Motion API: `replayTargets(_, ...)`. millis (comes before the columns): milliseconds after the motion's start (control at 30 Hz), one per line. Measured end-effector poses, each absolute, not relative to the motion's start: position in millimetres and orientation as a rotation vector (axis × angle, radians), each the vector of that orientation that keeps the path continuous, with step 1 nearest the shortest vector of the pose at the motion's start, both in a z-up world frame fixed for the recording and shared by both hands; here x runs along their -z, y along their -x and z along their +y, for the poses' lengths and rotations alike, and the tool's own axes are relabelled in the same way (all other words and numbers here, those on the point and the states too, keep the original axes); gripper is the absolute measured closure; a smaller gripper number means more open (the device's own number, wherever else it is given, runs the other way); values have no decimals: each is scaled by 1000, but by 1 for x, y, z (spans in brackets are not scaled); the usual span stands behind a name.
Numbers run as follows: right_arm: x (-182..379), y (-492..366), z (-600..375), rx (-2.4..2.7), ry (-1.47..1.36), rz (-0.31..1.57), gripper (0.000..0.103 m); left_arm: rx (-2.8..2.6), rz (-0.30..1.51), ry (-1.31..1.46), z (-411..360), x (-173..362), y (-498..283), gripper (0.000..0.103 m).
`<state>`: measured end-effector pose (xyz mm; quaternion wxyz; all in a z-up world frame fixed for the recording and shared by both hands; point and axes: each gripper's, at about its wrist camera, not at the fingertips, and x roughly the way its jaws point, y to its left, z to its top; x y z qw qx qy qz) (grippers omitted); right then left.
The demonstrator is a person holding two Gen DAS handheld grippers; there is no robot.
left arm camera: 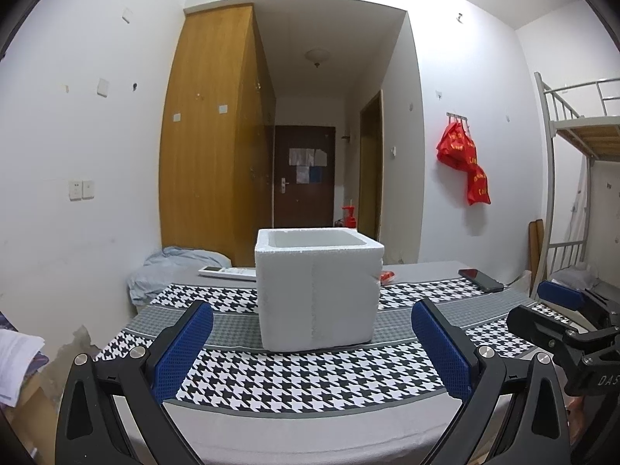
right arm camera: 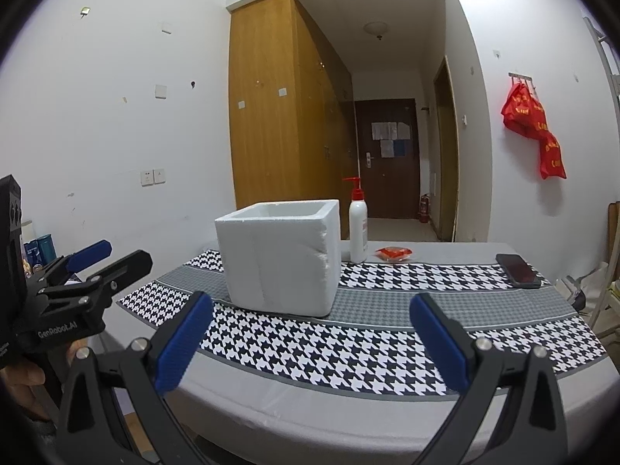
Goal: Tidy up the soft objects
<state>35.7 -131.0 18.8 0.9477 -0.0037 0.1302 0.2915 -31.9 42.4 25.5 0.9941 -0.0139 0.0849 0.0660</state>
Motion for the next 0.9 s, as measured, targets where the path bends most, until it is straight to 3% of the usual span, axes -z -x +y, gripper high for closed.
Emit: replayTargets(900,-16,-39,-130,-594,5,284,0,-130,183,33,45,-23,31,1)
